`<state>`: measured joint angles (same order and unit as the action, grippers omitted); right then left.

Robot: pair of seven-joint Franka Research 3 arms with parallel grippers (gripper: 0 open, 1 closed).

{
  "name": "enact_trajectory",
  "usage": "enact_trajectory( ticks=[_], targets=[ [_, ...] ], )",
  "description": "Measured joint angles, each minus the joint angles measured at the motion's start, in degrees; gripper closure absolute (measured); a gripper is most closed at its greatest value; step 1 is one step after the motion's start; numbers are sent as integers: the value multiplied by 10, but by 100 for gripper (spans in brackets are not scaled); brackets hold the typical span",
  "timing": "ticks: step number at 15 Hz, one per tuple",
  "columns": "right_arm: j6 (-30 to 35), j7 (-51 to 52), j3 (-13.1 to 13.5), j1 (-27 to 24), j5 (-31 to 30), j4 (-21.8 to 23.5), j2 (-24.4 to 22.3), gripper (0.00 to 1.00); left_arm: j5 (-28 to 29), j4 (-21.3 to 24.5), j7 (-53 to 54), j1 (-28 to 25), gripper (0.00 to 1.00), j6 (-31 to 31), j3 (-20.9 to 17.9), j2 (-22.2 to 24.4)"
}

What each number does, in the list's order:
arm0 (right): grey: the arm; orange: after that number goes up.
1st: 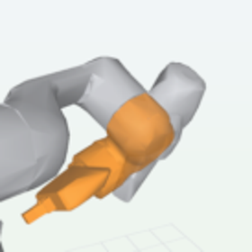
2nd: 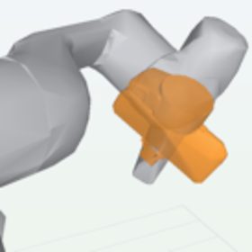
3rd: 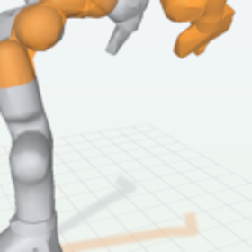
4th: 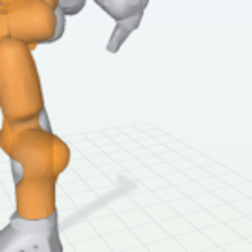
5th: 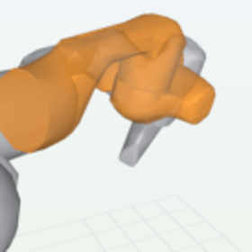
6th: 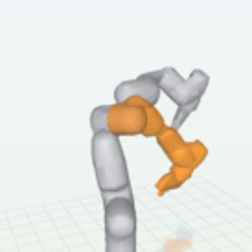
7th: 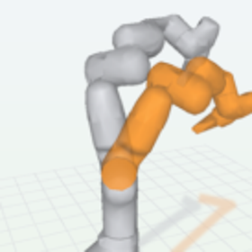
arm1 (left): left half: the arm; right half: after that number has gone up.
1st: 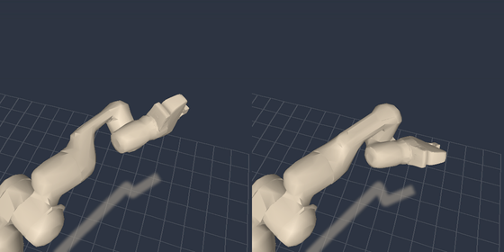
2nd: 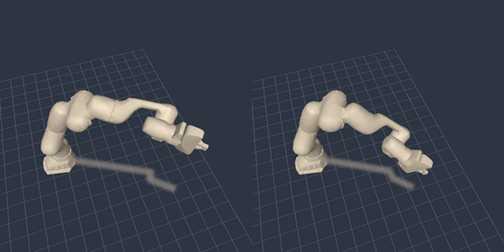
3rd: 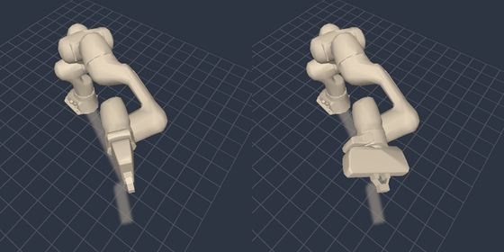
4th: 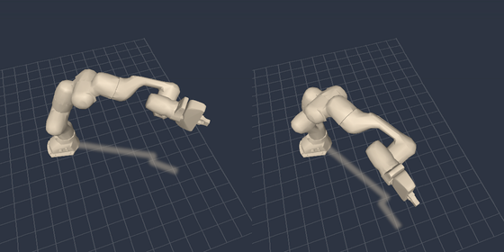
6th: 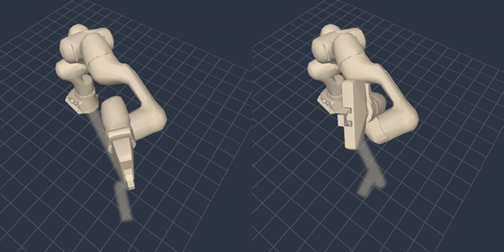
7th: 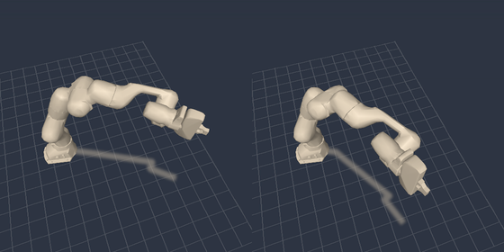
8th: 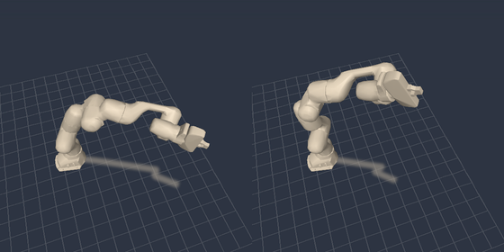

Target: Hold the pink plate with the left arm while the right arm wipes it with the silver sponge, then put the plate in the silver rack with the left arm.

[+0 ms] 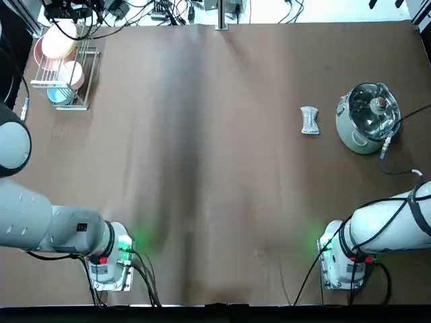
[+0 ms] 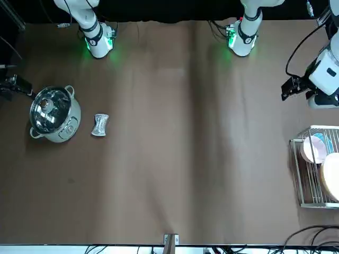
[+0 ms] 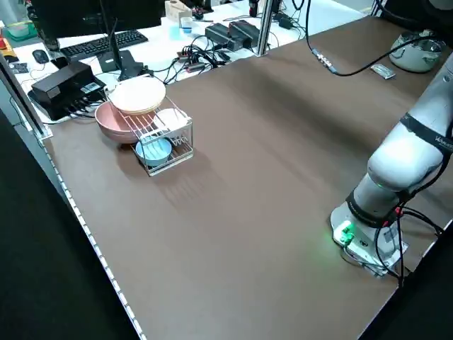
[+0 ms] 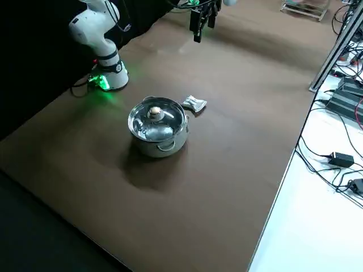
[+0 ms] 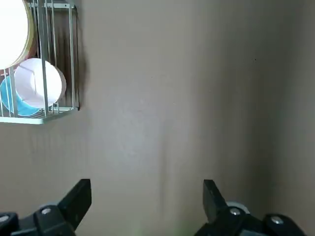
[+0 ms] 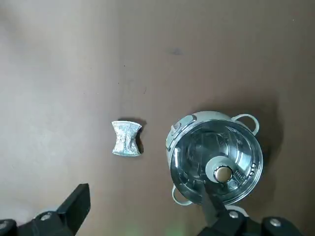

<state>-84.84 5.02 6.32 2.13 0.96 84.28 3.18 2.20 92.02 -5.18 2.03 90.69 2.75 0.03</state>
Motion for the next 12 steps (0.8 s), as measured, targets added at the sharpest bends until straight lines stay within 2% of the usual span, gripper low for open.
enact_trajectory(
  ticks=[12],
  targets=[
    [0,0,-8,1,-8,0,0,0,-12,0,0,0,0,2,1,0]
  ],
)
